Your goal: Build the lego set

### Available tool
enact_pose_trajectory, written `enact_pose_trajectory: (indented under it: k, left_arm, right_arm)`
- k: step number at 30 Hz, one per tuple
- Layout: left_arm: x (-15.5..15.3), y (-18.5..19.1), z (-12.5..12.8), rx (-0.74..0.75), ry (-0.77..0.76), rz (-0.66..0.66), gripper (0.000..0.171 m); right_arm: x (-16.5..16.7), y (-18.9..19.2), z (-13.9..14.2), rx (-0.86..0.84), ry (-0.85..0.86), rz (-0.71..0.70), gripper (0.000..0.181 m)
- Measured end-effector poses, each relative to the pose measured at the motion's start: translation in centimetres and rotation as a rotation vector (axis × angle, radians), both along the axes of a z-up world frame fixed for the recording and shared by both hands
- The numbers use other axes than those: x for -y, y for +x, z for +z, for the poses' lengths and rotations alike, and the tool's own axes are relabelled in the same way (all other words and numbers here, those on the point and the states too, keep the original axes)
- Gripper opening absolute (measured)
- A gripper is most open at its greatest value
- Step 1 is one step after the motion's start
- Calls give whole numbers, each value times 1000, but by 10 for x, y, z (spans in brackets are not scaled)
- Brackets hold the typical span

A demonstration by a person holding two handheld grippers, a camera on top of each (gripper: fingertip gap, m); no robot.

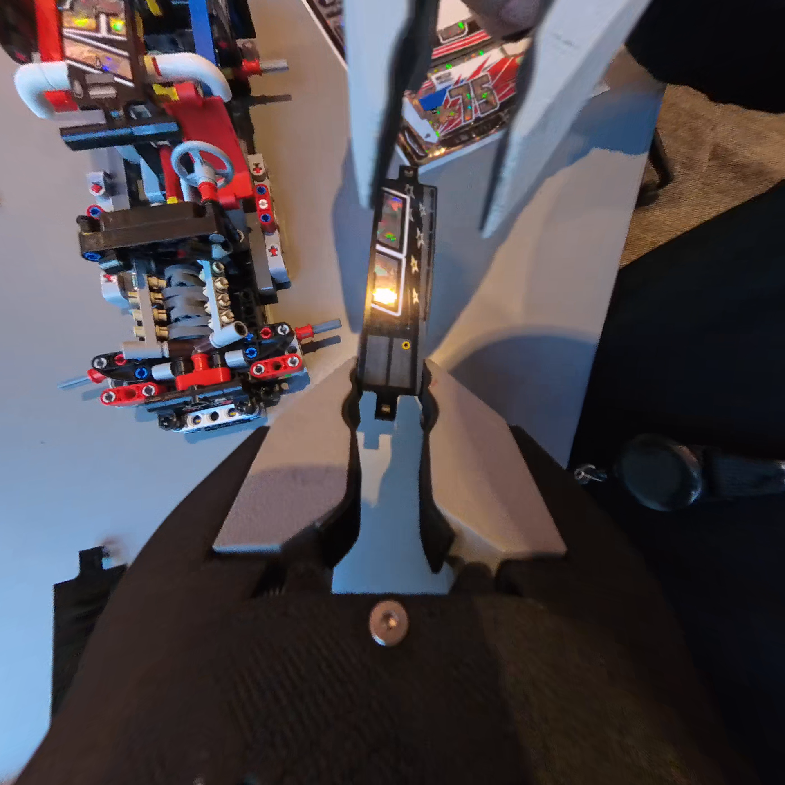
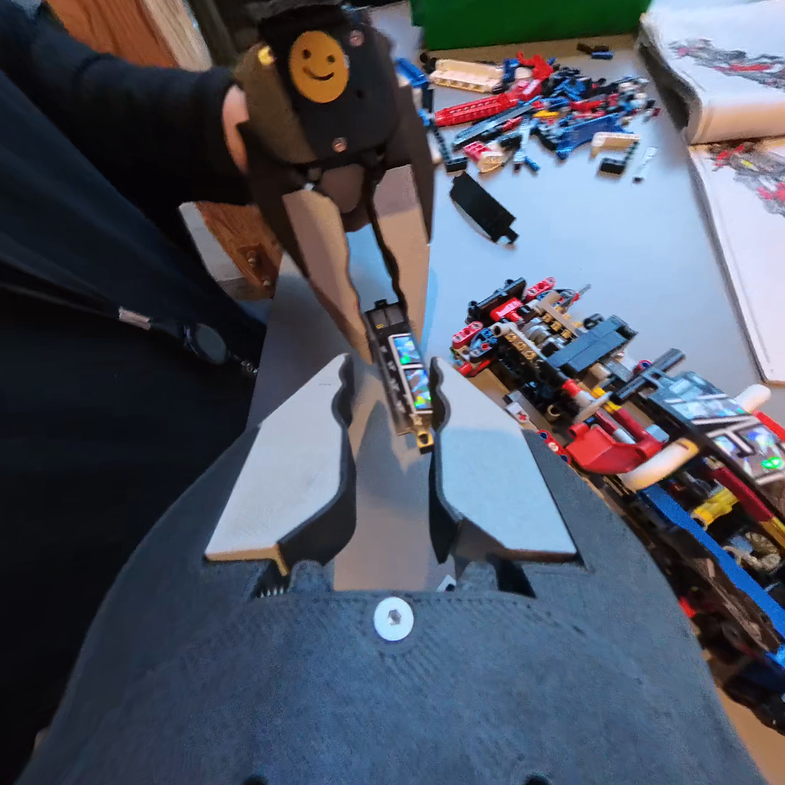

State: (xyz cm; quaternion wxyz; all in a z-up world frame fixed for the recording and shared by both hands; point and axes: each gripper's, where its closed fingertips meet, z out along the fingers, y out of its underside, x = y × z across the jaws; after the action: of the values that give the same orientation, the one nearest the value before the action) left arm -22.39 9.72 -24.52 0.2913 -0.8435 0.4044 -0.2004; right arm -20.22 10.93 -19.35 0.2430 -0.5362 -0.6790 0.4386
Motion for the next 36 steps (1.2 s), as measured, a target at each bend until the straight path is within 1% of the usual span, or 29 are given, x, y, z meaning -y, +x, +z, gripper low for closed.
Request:
enact_pose_trajectory:
  k: [2,3,6,11,13,14,16,20,22,24,27,32,34,36]
  left_arm:
    - [-1,-1,2,-3,5,0,23]
    - [-1,-1,3,-11,9,-5,22]
    - [0,2,4,-38,19,-22,23]
    - [5,10,2,-73,18,-60,23]
    - [6,11,1,-82,18,-67,23]
    - [5,11,0,-89,20,-63,23]
    - [6,11,-1,-82,14,-61,23]
    - [7,15,3,-20,-4,-50,23]
    - [6,16,7,22,-15,-44,29]
    - [6,14,12,63,-31,-28,38]
    - [-2,1,18,102,-31,40,47]
    - [-34,-36,28,110,46,233,62]
    - [-49,-51,31,105,71,305,77]
    - [-61,-58,37,132,84,339,87]
  right_arm:
    - [4,2,0,-6,36,34,33]
    - [5,2,1,-13,55,47,38]
    - [11,2,-2,-17,120,88,38]
    - [13,-6,-18,34,205,101,29]
    - [12,-7,-22,46,245,102,21]
    - [12,-7,-23,51,253,101,21]
    - [13,-7,-23,53,241,99,21]
    - [13,-5,-21,28,181,89,21]
    - [9,-1,-19,22,151,71,21]
    - [-1,5,-15,7,135,37,21]
    - [-20,16,-4,-37,90,-31,21]
    - [-64,39,20,-133,44,-189,21]
    - [-84,49,27,-161,42,-263,21]
    - [-110,63,31,-170,56,-370,21]
